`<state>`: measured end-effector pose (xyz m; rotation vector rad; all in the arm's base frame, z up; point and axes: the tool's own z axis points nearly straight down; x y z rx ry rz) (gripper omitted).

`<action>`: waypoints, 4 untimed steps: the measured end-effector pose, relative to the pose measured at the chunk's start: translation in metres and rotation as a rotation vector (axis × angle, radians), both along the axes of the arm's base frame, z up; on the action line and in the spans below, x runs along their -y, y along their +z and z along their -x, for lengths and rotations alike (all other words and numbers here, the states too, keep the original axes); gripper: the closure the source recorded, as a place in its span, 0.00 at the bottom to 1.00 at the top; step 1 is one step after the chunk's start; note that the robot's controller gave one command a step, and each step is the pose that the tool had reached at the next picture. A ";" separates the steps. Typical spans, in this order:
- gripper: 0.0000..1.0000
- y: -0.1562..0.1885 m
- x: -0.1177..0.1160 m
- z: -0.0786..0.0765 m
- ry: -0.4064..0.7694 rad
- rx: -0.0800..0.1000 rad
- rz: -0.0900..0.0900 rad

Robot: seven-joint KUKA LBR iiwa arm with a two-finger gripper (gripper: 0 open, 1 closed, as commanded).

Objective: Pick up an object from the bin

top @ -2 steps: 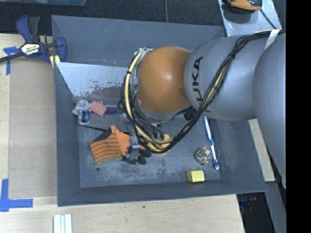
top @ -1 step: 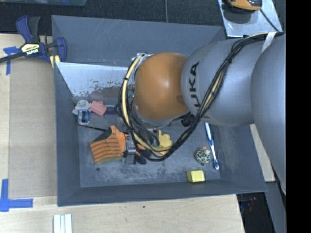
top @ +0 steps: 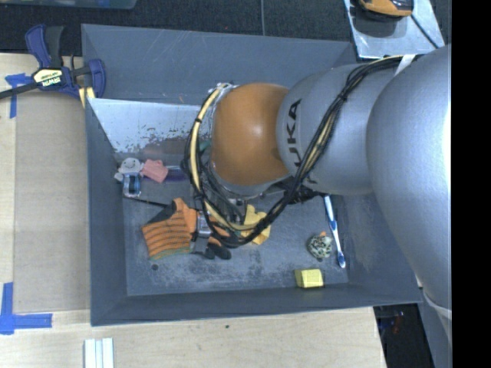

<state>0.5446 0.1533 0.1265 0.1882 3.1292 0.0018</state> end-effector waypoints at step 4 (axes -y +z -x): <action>1.00 -0.043 -0.008 0.005 -0.185 0.013 -0.006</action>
Offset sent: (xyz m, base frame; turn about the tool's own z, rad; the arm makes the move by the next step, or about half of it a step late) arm -0.0068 0.0089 -0.0565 0.1845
